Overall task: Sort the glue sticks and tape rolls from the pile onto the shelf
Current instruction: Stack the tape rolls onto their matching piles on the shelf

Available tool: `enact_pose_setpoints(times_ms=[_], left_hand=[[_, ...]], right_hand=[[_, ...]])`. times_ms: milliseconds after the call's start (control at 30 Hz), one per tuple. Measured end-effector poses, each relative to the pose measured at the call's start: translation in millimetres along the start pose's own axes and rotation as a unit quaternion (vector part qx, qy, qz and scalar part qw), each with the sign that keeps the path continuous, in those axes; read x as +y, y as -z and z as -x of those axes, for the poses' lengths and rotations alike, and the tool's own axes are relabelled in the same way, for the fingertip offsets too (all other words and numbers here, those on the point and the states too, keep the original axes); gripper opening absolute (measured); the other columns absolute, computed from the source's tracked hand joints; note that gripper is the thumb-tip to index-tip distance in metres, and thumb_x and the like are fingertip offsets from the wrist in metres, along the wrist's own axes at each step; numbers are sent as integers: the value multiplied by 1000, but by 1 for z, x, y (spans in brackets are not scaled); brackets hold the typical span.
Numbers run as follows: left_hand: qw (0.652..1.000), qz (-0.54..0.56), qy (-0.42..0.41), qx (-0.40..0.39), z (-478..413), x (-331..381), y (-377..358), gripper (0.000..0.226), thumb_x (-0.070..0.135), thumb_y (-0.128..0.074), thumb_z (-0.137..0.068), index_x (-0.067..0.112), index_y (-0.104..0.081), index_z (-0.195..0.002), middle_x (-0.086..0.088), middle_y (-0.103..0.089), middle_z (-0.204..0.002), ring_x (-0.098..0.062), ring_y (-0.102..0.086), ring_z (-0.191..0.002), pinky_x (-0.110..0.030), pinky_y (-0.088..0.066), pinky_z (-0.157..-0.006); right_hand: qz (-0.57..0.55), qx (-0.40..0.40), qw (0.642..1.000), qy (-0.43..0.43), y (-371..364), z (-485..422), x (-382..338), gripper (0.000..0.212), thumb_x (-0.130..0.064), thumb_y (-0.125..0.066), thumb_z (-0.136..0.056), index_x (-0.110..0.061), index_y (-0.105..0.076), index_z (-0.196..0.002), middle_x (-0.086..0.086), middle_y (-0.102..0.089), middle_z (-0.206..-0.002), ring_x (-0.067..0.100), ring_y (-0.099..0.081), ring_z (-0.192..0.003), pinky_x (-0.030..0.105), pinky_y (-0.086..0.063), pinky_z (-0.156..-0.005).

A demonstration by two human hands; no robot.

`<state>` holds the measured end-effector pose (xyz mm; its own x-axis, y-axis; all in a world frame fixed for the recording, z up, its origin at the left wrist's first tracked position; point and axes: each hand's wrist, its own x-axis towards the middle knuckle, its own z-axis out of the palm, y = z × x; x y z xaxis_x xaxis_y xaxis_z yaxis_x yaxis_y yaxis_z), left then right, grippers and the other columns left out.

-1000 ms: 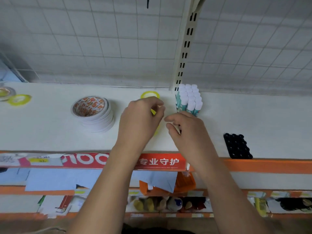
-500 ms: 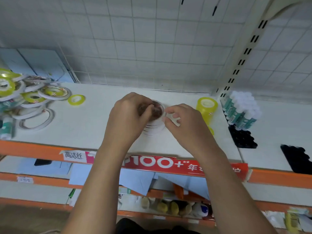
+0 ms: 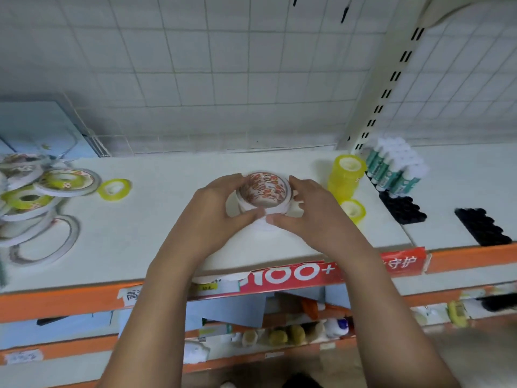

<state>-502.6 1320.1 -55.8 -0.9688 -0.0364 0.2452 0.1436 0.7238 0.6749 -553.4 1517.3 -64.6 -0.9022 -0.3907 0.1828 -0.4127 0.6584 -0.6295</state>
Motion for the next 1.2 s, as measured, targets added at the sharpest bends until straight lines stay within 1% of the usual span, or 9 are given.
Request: enact_pose_setpoints(times_ms=[133,333,433,567,733,833,967,1033,1200], left_hand=[[1000,13,-11,5,-4,-2,-3,62,34,-80,-76,20,-57,-133,1,-56,-138,-16,-53,-124,-41,-45,-104],[1000,20,-18,8,-11,0,-8,64,32,-81,-75,20,-56,-133,3,-58,-134,-14,-55,-119,-35,-47,-101],[999,30,13,2,-9,-2,-10,78,38,-84,-69,22,-51,-138,7,-57,-132,-11,-56,-114,-25,-46,-95],[1000,-13,27,3,-12,1,-13,81,38,-86,-67,17,-52,-137,1,-63,-127,-16,-60,-110,-22,-44,-89],[998,-56,24,7,-10,4,-17,80,36,-85,-68,15,-51,-137,-2,-64,-127,-21,-60,-111,-23,-43,-88],[998,-23,51,5,-6,5,-21,88,35,-84,-69,14,-42,-144,0,-59,-133,-16,-56,-119,-27,-45,-98],[994,7,108,2,0,4,-16,101,42,-84,-67,21,-30,-150,3,-52,-137,-14,-51,-120,-35,-44,-102],[993,-18,119,4,8,3,-11,96,44,-83,-67,22,-36,-147,2,-51,-139,-14,-51,-120,-33,-45,-99],[982,-128,124,65,38,0,8,53,47,-71,-81,27,-58,-128,7,-60,-127,-14,-57,-112,-33,-48,-90]], right_hand=[[-18,0,1000,-18,0,-2,0,77,-49,-83,-68,-20,-52,-133,-10,-49,-107,9,-55,-102,24,-47,-88],[-36,2,999,-16,5,-9,4,70,-49,-85,-64,-26,-59,-125,-17,-54,-95,-10,-53,-85,3,-42,-68],[-32,-15,999,-13,6,-11,5,72,-49,-86,-63,-27,-58,-126,-21,-53,-96,-3,-56,-90,12,-46,-79],[-15,-33,999,-22,5,-13,3,71,-43,-87,-65,-22,-57,-125,-3,-58,-114,17,-57,-105,37,-50,-93],[18,-46,999,-19,4,-11,3,68,-44,-82,-71,-18,-54,-127,3,-55,-118,20,-54,-108,38,-48,-93],[26,-47,999,-11,4,-7,3,71,-45,-78,-75,-19,-48,-133,3,-50,-126,19,-49,-117,27,-42,-96],[40,-47,998,8,10,-2,4,97,-43,-76,-79,-15,-21,-153,0,-31,-151,14,-30,-136,6,-16,-93],[53,-15,997,46,16,1,0,88,-37,-75,-81,-16,-27,-152,-1,-34,-149,14,-32,-134,5,-15,-95],[36,11,986,159,7,-1,-37,39,-27,-66,-89,-19,-60,-127,-6,-55,-122,15,-54,-111,21,-41,-92]])
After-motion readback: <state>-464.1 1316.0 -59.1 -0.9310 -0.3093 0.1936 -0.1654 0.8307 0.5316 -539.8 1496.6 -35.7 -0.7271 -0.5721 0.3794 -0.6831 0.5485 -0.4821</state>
